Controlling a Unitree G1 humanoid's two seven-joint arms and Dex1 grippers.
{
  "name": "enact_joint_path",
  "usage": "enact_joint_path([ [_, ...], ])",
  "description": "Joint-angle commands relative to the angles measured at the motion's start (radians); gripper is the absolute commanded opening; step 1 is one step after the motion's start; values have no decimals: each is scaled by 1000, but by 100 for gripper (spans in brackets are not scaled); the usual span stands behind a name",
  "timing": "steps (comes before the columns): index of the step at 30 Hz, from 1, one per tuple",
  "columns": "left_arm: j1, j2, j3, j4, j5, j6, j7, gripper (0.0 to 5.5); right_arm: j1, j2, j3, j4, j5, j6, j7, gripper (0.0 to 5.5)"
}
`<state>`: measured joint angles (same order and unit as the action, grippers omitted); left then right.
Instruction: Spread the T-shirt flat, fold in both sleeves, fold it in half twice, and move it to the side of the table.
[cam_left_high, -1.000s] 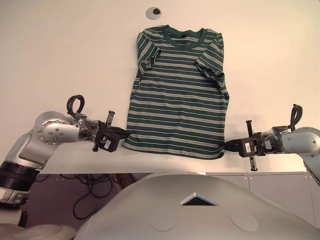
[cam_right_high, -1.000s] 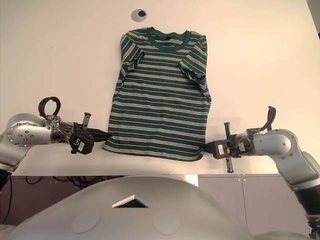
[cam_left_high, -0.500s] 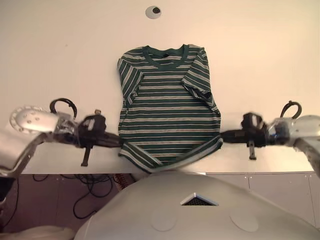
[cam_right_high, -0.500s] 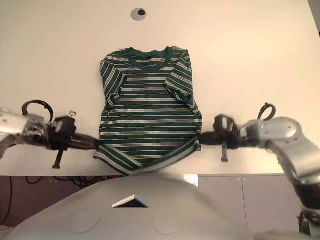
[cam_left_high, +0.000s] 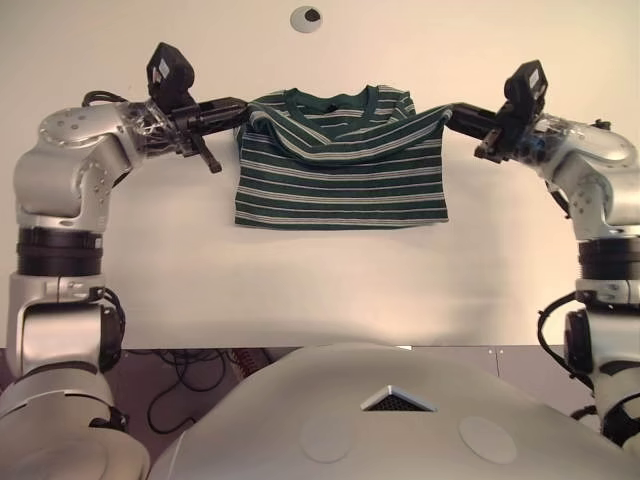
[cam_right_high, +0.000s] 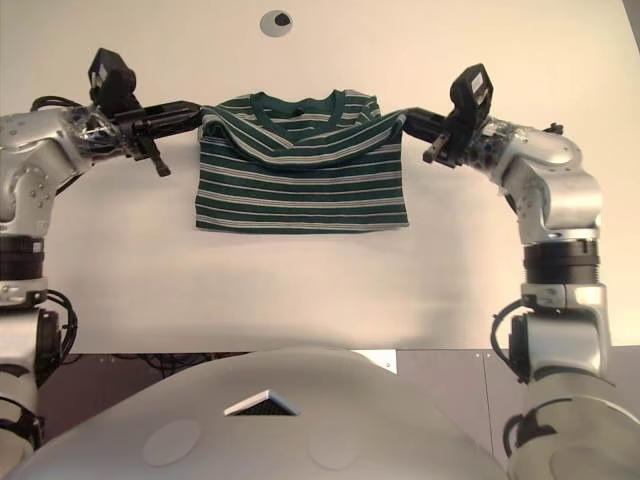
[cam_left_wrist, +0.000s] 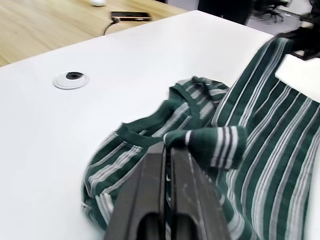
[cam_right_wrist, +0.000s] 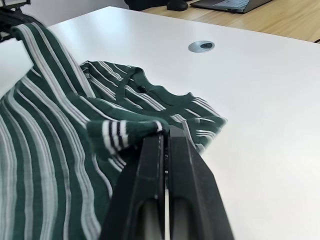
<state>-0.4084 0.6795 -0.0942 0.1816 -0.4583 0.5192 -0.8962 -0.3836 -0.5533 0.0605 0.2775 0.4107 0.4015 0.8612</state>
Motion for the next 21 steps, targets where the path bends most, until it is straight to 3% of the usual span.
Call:
enact_joint_path([
  [1,-66,-59,7,119,71,-37,51,4,-95,75,2,134,-65,-49,-50,0],
  [10,-175,-159,31,412,196,-41,192,4,-242,200,-30,458,-135,25,-176,0],
  [16,-228,-227,125,552,176,-16,283,4,-338,260,-211,599,1,214,-233,0],
  [21,-258,-255,216,585,121,32,286,24,-373,262,-293,619,41,268,-250,0],
])
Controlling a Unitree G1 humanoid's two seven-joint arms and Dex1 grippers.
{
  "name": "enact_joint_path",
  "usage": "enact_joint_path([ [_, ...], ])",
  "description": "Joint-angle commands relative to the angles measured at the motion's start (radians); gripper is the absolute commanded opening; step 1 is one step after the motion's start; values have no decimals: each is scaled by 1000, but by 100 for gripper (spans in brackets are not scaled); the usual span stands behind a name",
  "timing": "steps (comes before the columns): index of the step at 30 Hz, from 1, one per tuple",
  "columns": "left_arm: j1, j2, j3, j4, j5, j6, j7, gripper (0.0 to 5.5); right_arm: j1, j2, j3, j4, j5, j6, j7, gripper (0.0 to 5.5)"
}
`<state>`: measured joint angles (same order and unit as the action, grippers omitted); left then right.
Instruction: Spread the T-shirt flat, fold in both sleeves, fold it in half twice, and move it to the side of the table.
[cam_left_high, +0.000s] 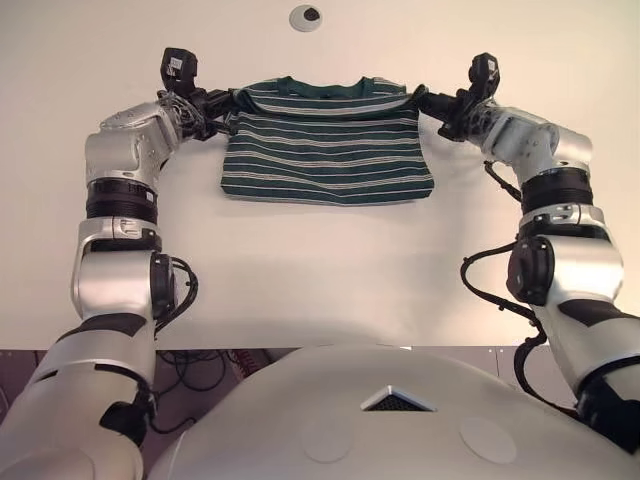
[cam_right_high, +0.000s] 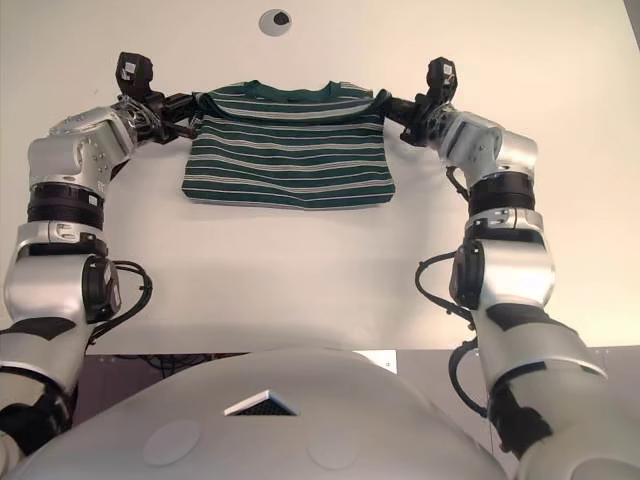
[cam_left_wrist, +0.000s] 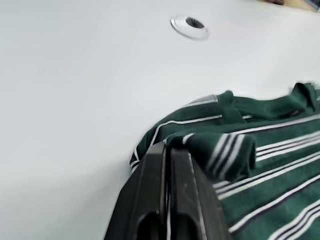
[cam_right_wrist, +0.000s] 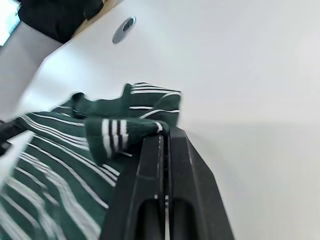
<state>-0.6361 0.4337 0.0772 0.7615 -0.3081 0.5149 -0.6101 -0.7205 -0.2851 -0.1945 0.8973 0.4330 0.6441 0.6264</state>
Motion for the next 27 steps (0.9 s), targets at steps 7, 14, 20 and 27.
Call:
enact_joint_path([
  [7,-44,-32,120,-5,-50,29,49,105,-47,5,-112,-16,16,-55,-94,113],
  [14,-21,-40,161,-51,-35,-98,93,105,99,35,105,-299,-151,-318,-20,117],
  [20,196,-17,-67,-472,-72,-27,-250,12,227,24,301,-528,-180,-295,169,14],
  [27,320,109,-360,-545,239,-155,-279,4,311,-79,553,-513,-432,-417,251,5],
])
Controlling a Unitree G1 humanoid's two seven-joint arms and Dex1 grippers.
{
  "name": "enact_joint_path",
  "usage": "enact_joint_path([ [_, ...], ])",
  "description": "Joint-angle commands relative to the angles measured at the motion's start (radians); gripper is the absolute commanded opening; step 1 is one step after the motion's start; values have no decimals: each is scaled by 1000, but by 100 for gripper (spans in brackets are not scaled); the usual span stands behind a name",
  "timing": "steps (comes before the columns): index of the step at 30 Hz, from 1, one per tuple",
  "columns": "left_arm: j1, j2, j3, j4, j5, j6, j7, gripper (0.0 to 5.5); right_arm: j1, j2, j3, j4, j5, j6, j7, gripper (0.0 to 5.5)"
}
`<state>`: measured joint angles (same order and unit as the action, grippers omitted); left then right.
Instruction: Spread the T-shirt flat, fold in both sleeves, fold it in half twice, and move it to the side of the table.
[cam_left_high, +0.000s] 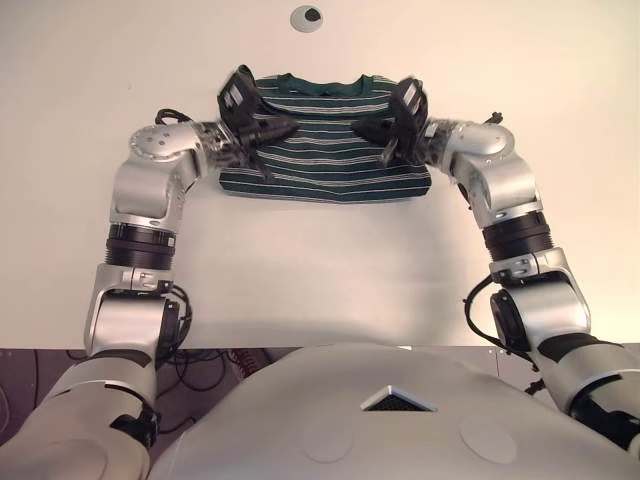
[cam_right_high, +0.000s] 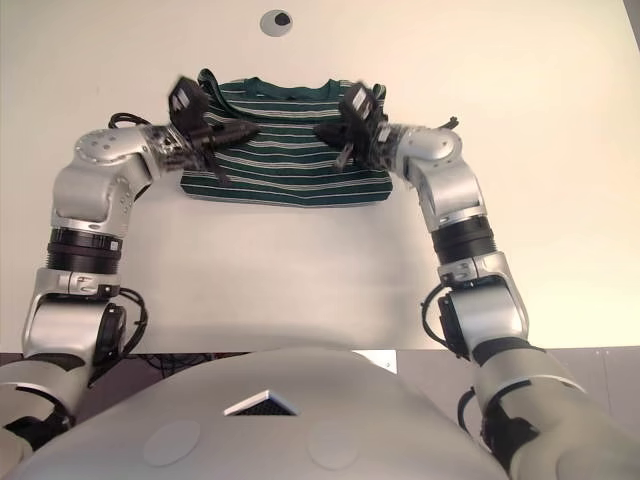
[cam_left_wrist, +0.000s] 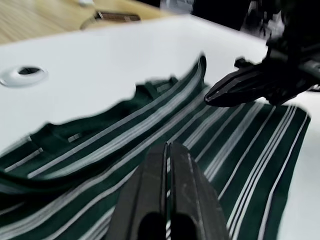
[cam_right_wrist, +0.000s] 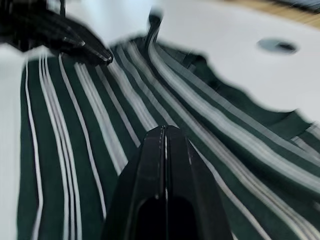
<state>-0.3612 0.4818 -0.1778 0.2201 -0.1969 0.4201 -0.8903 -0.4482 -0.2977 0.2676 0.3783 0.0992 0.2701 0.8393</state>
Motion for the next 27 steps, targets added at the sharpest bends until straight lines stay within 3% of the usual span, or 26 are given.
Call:
enact_joint_path([
  [1,67,78,-128,-29,142,-69,-25,4,62,-91,121,-17,-111,-41,80,5],
  [6,212,236,-197,-204,181,-98,-156,4,207,-229,185,-307,-1,55,324,5],
  [9,263,285,-130,-294,116,-79,-174,4,194,-182,88,-338,75,113,258,5],
  [14,233,236,-66,-448,-36,33,-181,4,130,-94,9,-368,171,218,181,5],
  [21,229,173,-238,-501,27,67,-156,4,21,26,115,-89,43,153,83,5],
  [27,274,209,-348,-440,152,22,-137,4,-98,96,103,161,-40,55,-25,5],
])
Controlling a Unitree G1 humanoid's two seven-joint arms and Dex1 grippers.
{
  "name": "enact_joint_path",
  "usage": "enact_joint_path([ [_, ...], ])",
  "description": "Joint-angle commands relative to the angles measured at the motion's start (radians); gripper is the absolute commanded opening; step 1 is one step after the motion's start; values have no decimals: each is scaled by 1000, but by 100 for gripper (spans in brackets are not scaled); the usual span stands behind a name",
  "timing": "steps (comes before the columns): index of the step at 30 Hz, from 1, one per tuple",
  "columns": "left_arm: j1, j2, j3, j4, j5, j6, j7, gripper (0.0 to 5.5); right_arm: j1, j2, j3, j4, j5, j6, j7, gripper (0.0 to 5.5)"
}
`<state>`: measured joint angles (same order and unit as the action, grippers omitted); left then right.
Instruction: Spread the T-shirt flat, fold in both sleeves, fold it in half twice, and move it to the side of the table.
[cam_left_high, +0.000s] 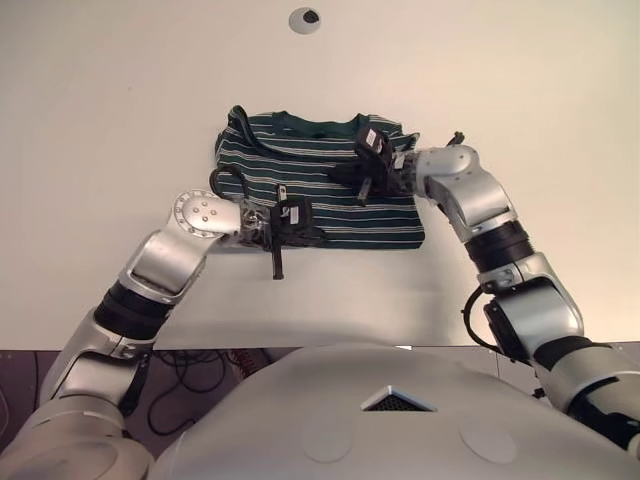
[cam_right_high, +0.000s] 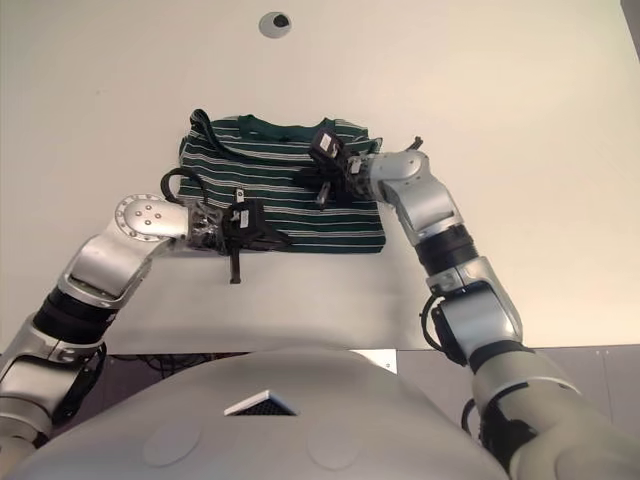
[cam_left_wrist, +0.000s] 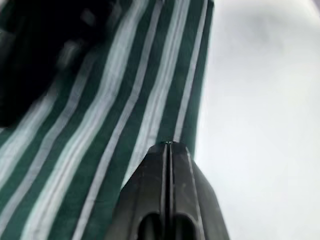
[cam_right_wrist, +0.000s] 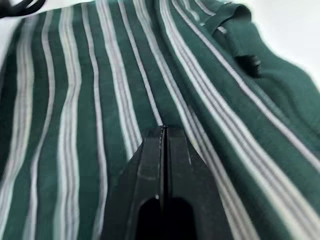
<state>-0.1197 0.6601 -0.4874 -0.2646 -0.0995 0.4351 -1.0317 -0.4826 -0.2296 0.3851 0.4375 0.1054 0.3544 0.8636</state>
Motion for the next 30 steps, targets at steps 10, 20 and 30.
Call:
enact_joint_path([
  [10,43,25,-38,102,59,-28,21,4,-354,69,-138,527,-140,-341,-297,5],
  [20,35,40,-12,125,69,-54,30,4,-228,29,-106,453,-162,-393,-59,5],
  [30,29,145,-3,156,94,-119,-36,4,-39,-198,50,364,-368,-498,29,5],
])
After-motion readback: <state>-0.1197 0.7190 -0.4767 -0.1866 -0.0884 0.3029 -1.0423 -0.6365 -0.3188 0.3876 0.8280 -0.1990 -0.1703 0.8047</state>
